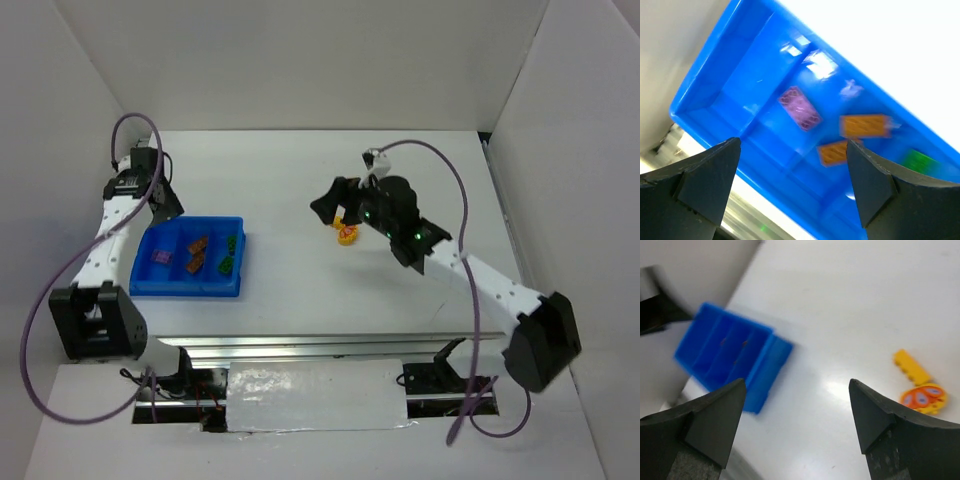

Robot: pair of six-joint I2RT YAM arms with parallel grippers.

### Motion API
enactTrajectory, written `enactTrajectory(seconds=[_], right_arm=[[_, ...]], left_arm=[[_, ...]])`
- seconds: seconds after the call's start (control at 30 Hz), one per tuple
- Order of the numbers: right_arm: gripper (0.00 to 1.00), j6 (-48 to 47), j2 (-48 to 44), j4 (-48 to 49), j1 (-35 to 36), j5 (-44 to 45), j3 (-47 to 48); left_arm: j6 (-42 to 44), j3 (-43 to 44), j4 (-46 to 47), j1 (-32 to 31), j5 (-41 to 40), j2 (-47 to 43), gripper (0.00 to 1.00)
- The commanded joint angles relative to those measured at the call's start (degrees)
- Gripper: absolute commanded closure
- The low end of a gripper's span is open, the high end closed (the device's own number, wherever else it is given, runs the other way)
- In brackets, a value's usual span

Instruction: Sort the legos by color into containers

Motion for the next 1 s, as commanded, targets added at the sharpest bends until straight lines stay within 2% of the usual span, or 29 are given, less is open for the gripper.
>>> enactTrajectory(seconds=[0.0, 0.07, 0.17, 0.3, 0.33, 0.47, 0.6, 0.7, 0.97], right_arm=[[0.09, 1.89, 9.91, -18.47, -2.61, 13.12, 11.93], [0.06, 0.84, 16.84, -24.17, -4.10, 16.42, 18.77], [0.05, -2.06, 26.15, -30.33, -7.60, 16.43, 27.91], [0.02, -13.54, 36.88, -36.67, -11.22, 10.91, 38.39], [0.02, -15.32, 39.10, -38.52, -11.83, 9.94, 43.02], [0.01, -21.04, 48.95, -46.69, -14.21, 9.84, 51.66], [0.01, -25.70, 53.79, -47.94, -16.76, 10.81, 53.44], [0.01, -29.39, 53.71, -46.10, -17.37, 11.68, 52.13], [0.01, -32.65, 57.48, -47.76, -18.08, 13.54, 54.67]], left_arm=[[-1.68, -0.09, 0.11, -3.59, 4.91, -9.71, 0.00], [-1.24, -2.10, 0.81, -5.27, 7.12, -14.37, 0.00], [0.34, -6.06, 4.23, -8.60, 12.74, -20.52, 0.01], [3.85, -12.55, 8.89, -9.41, 23.71, -27.99, 0.01], [4.12, -13.09, 9.08, -9.49, 25.39, -28.35, 0.00], [5.70, -15.12, 9.34, -9.76, 32.33, -29.50, 0.00], [6.93, -17.75, 10.92, -10.11, 34.90, -30.82, 0.00], [7.20, -19.16, 11.89, -11.07, 34.90, -30.38, 0.01], [7.37, -22.94, 14.70, -12.66, 33.32, -29.85, 0.01]])
